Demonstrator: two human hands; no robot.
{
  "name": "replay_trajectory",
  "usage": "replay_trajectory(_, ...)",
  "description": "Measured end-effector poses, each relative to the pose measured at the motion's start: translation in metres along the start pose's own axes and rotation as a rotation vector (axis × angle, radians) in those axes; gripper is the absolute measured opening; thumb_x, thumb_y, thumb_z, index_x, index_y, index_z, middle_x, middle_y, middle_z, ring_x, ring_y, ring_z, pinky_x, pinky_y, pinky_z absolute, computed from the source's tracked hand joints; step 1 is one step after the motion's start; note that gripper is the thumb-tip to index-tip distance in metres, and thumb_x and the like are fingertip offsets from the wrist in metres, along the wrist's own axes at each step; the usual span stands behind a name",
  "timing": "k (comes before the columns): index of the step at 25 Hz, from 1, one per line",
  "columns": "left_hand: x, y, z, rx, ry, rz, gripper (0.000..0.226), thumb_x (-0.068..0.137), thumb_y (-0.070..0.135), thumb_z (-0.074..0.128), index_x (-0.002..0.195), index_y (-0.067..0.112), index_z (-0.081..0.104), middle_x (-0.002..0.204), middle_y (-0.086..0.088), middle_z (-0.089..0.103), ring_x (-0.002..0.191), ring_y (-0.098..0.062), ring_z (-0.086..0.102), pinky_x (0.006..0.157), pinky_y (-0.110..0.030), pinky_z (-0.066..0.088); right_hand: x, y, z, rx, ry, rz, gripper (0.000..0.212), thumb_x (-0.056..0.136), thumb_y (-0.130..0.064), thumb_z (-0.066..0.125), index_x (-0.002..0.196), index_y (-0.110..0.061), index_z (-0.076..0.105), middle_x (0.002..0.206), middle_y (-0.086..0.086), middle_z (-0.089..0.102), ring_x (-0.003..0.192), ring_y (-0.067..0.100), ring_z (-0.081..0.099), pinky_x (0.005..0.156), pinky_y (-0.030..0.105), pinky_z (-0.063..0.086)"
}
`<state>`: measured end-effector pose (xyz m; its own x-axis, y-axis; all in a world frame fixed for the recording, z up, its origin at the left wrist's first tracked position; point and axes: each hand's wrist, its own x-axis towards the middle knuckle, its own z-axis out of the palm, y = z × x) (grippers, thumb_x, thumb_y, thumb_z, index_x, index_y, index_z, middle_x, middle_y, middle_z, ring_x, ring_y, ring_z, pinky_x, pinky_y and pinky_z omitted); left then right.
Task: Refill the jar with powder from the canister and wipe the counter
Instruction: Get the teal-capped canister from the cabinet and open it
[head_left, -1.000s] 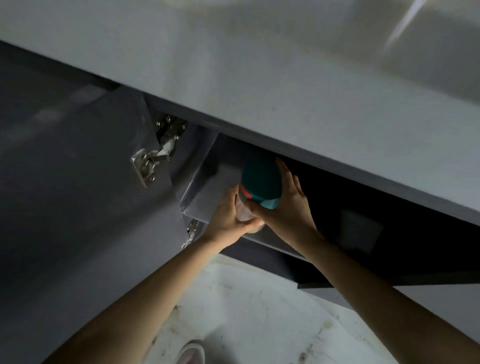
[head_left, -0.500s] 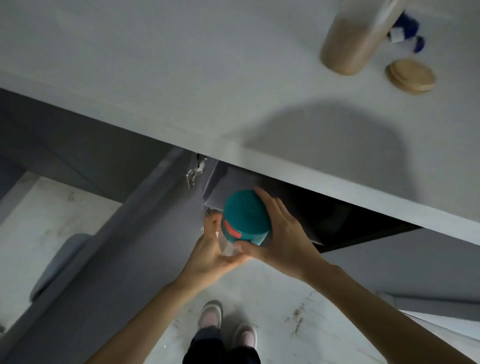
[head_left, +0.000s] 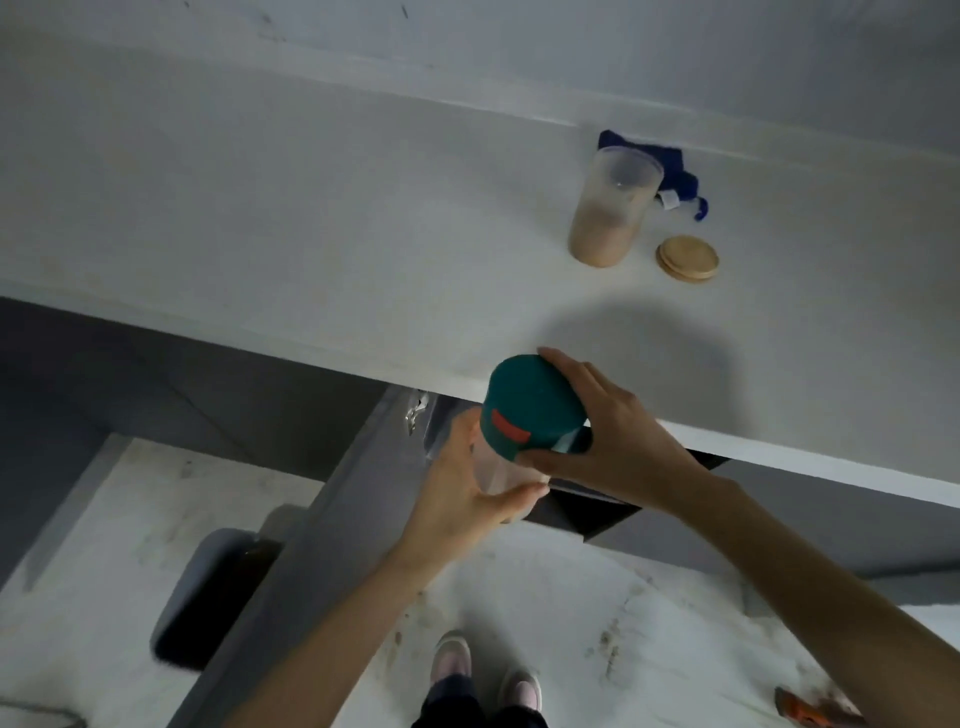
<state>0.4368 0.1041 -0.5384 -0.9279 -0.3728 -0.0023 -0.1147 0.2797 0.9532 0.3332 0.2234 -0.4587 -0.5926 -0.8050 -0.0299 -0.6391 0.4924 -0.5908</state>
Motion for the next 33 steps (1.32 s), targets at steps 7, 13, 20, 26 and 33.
replay_trajectory(7,0.040,0.064,-0.005,0.046,-0.101,0.220,0.070,0.059,0.012,0.083,0.092,0.048,0.034,0.093,0.030,0.045,0.093,0.023,0.047,0.071,0.003,0.040,0.001,-0.007,-0.052,-0.042,0.080,0.009,0.090,0.070,-0.046,0.069,0.139,-0.029,0.014,0.133,0.000,0.042,0.109,0.011,0.044,0.094,0.030,0.043)
replay_trajectory(13,0.090,0.086,0.018,0.033,-0.153,0.300,0.066,0.062,0.009,0.080,0.096,0.042,0.034,0.094,0.024,0.046,0.096,0.022,0.047,0.071,0.003,0.041,0.020,0.022,-0.079,-0.025,0.182,0.043,0.086,0.072,-0.040,0.069,0.138,-0.029,0.016,0.135,0.000,0.037,0.106,0.004,0.034,0.090,0.020,0.037)
replay_trajectory(20,0.181,0.084,0.067,0.013,-0.109,0.253,0.064,0.065,0.026,0.078,0.114,0.030,0.037,0.108,0.011,0.054,0.103,-0.002,0.053,0.082,-0.012,0.047,0.076,0.084,-0.115,0.000,0.304,0.067,0.085,0.070,-0.042,0.071,0.137,-0.024,0.023,0.133,0.003,0.036,0.107,0.005,0.033,0.093,0.026,0.040)
replay_trajectory(26,0.232,0.081,0.099,0.010,-0.083,0.169,0.070,0.064,0.017,0.079,0.110,0.038,0.032,0.103,0.027,0.048,0.098,0.022,0.047,0.076,0.003,0.040,0.111,0.129,-0.131,0.050,0.337,0.117,0.090,0.071,-0.039,0.071,0.140,-0.017,0.018,0.134,0.003,0.039,0.108,0.003,0.031,0.086,0.011,0.031)
replay_trajectory(33,0.245,0.080,0.107,-0.221,-0.163,0.109,0.065,0.072,-0.003,0.069,0.116,0.028,0.033,0.104,0.017,0.048,0.091,0.024,0.051,0.066,-0.002,0.047,0.128,0.133,-0.126,0.041,0.350,0.179,0.092,0.068,-0.047,0.069,0.140,-0.017,0.019,0.131,0.004,0.040,0.119,0.020,0.038,0.097,0.035,0.043)
